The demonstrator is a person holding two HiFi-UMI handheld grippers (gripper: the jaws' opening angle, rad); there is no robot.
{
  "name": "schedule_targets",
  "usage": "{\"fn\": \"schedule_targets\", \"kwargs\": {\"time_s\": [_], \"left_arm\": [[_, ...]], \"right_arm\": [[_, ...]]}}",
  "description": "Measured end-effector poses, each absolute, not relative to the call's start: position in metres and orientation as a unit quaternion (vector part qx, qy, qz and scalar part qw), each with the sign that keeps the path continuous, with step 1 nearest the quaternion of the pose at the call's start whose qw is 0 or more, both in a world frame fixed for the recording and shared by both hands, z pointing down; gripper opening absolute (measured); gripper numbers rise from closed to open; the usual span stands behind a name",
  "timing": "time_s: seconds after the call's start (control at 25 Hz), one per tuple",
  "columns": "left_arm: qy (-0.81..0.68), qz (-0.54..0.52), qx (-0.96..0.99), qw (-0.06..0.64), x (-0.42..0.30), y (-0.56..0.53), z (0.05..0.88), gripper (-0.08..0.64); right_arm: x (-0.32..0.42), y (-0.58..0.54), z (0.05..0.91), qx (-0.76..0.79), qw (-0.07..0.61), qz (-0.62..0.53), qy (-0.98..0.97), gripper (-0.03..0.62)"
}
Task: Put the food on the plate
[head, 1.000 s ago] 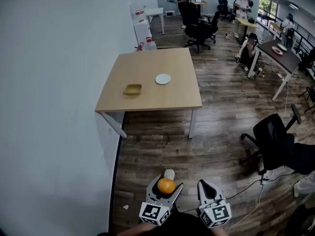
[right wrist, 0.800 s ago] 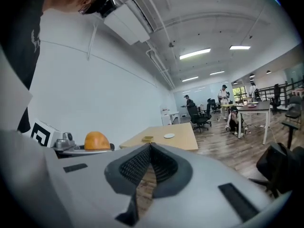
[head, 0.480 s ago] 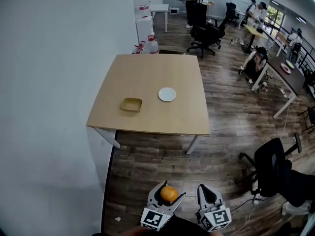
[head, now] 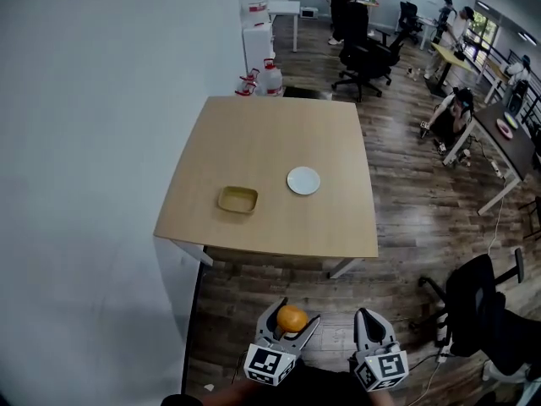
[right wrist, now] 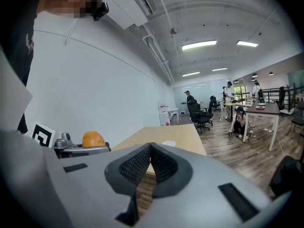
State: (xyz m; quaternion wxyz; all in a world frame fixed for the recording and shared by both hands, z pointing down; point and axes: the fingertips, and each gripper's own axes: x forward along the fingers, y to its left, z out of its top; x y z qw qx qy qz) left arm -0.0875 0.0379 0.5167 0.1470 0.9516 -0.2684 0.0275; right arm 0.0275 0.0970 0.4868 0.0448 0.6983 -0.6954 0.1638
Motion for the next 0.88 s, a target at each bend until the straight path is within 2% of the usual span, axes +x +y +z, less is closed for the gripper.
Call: {"fn": "schedule_targets", "kwargs": {"time_s": [0.2,0.52,0.72,0.88], "left_arm": [[-0.277,0.017,0.95,0.143,-0.086,0.01,0.513,0.333],[-0.334,0.024,0.923,0.19,-0.075,-0.04,0.54,0.333],[-0.348,0.036,0.923,0.162,-0.048,-0.083,0.539,0.333],[-0.364,0.047,0.911,0.187,-0.024,-0.121,0.546,0.333]], "right_arm": [[0.026,0.07,0.49,0.693,0.053,0.16,-0.701,0.06],[0.039,0.004,0.499,0.649,0.049,0.158,-0.743,0.06],[0.061,-0.05,0.493,0.626,0.042,0.143,-0.766,0.06],[0.094,-0.091,0.497,0.617,0.023,0.155,-0.771,0.06]]}}
